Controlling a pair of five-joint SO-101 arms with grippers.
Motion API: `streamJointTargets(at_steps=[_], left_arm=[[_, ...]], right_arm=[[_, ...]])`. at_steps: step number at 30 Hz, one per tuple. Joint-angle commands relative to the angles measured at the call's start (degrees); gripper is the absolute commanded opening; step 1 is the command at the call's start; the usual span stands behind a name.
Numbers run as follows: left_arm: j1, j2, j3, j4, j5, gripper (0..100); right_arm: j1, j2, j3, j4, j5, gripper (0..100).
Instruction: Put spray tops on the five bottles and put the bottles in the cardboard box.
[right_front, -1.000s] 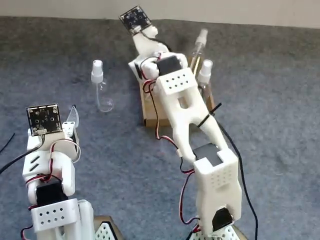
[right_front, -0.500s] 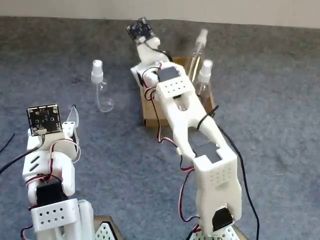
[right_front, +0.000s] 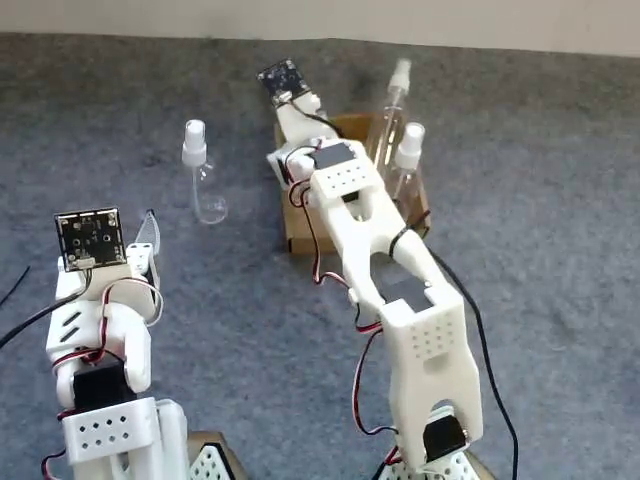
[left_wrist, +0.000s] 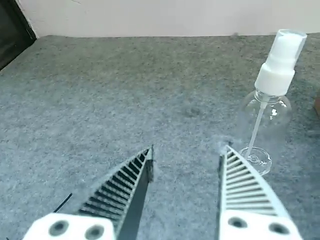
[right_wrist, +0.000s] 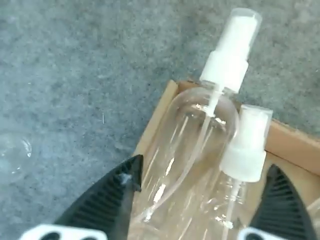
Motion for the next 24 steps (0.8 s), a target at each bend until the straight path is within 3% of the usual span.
streamJointTargets(at_steps=[1,7,21,24], left_arm=[[1.2,-0.5,-1.8,-1.3,0.4,19],[1.2,-0.5,-1.8,-1.2,0.4,19],[1.2,-0.5,-1.7,-1.4,0.4,19],[1.2,-0.5,-1.7,-1.4,0.4,19]], right_arm=[[0.6,-0.7,-3.1,-1.5,-0.6,18.9],[1.3,-0.9,-3.6,-1.5,-0.6,2.6],[1.4,-0.9,-6.6,-1.2,-0.7,3.0],[1.2,-0.8,-6.6,-1.3,-0.7,9.0]])
